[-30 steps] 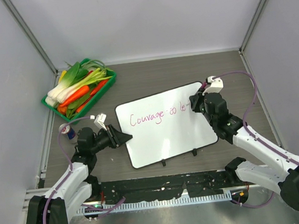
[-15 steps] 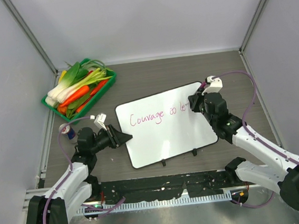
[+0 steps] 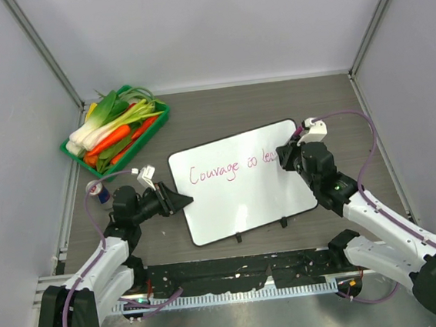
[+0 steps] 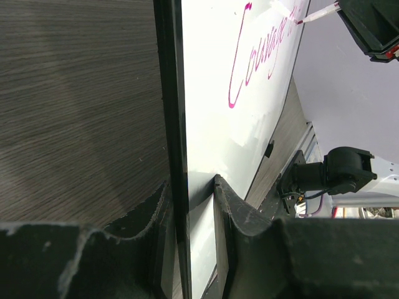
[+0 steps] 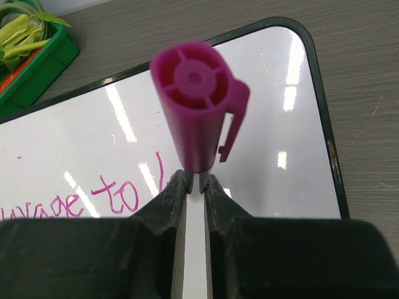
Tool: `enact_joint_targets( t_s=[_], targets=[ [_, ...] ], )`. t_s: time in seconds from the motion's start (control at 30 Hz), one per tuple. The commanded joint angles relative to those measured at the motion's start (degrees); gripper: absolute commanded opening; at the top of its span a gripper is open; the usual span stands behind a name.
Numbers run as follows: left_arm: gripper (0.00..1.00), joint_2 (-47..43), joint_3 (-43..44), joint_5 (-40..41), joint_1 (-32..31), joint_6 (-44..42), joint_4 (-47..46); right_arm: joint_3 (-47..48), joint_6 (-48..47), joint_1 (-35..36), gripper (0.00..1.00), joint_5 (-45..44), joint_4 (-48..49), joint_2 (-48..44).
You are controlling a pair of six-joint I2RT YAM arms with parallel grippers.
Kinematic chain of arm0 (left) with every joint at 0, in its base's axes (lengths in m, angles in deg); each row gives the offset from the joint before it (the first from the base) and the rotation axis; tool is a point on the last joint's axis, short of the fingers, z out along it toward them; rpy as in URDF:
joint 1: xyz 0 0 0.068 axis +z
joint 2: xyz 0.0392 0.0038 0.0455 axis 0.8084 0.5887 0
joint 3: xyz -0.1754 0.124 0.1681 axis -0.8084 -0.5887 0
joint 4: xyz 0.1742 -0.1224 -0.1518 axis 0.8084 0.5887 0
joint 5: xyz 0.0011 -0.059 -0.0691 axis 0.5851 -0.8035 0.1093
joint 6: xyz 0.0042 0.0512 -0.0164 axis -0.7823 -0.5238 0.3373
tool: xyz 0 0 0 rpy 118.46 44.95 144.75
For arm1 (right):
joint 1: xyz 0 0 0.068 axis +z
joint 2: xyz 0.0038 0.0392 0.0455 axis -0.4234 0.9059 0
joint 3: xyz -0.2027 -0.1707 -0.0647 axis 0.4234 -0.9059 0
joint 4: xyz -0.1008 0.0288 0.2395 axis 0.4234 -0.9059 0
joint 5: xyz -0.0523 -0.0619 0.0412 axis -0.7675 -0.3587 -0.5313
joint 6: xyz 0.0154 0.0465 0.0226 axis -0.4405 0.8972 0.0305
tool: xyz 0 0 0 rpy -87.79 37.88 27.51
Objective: Write a sentence on the whiteboard
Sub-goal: Write on the whiteboard at the whiteboard stand.
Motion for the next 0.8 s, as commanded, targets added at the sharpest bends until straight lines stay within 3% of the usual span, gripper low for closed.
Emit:
enact_joint_targets(
  t_s=[0.0,0.53,0.77],
  targets=[
    [0.0,0.1,0.4,0.9,0.08,-2.25,-1.24,0.69,-0.03,-0.14,0.01,-3.37,-0.54,0.63],
    [0.0,-0.43,0.4,0.9,0.08,-2.25,-0.97,6.14,-0.73,-0.14,0.01,-4.69,2.89,4.68],
    [0.0,-0.43,0.4,0.99,-0.01,-2.25,-0.89,4.04,-1.0,-0.14,0.01,-4.34,1.48,2.66]
  ],
)
